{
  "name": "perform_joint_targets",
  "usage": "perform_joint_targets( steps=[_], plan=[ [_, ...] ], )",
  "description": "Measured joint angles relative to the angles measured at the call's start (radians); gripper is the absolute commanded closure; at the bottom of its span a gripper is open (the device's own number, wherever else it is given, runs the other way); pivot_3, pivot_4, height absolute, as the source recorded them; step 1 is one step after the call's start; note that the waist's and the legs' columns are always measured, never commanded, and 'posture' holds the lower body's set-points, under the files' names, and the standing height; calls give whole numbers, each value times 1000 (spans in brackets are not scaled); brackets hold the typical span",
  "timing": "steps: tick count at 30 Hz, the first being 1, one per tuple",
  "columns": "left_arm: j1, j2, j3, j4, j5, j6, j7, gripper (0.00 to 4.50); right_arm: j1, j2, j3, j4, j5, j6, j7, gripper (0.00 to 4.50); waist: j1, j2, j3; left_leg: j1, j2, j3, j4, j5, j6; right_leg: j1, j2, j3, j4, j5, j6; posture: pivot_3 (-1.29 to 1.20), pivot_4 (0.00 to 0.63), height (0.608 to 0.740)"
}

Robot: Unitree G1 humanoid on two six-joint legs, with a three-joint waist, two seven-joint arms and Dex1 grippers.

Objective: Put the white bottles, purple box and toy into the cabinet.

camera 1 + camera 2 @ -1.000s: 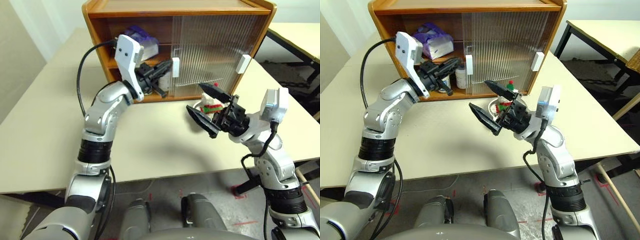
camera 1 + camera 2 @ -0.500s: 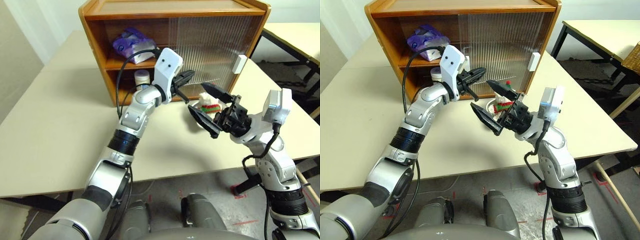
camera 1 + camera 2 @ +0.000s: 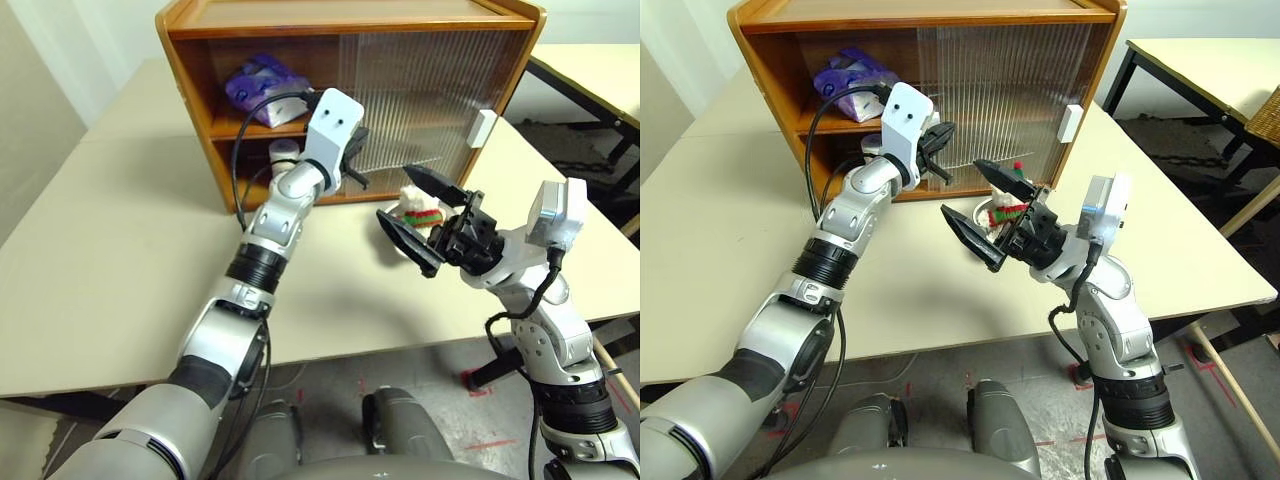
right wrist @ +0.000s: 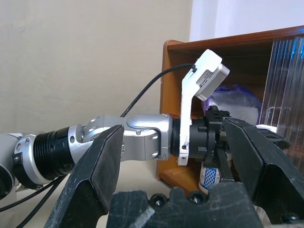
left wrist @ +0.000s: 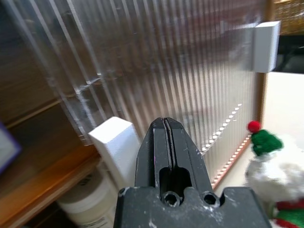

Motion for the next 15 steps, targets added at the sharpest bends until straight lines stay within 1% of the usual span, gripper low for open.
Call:
perform_joint_targets(
  steps=[7, 15],
  plan=[
    [11, 15, 0, -21, 23, 21, 22, 4445, -2, 0, 0, 2, 0, 0, 3, 0, -1, 0, 0, 1, 0, 0, 0, 0, 0, 0, 0, 0, 0, 0, 0, -74, 10, 740],
    [34, 56, 0, -67, 37, 49, 33, 4445, -16, 0, 0, 12, 1, 0, 20, 0, -2, 1, 0, 2, 1, -2, 0, 0, 0, -1, 0, 0, 1, 1, 1, -56, 12, 740]
  ],
)
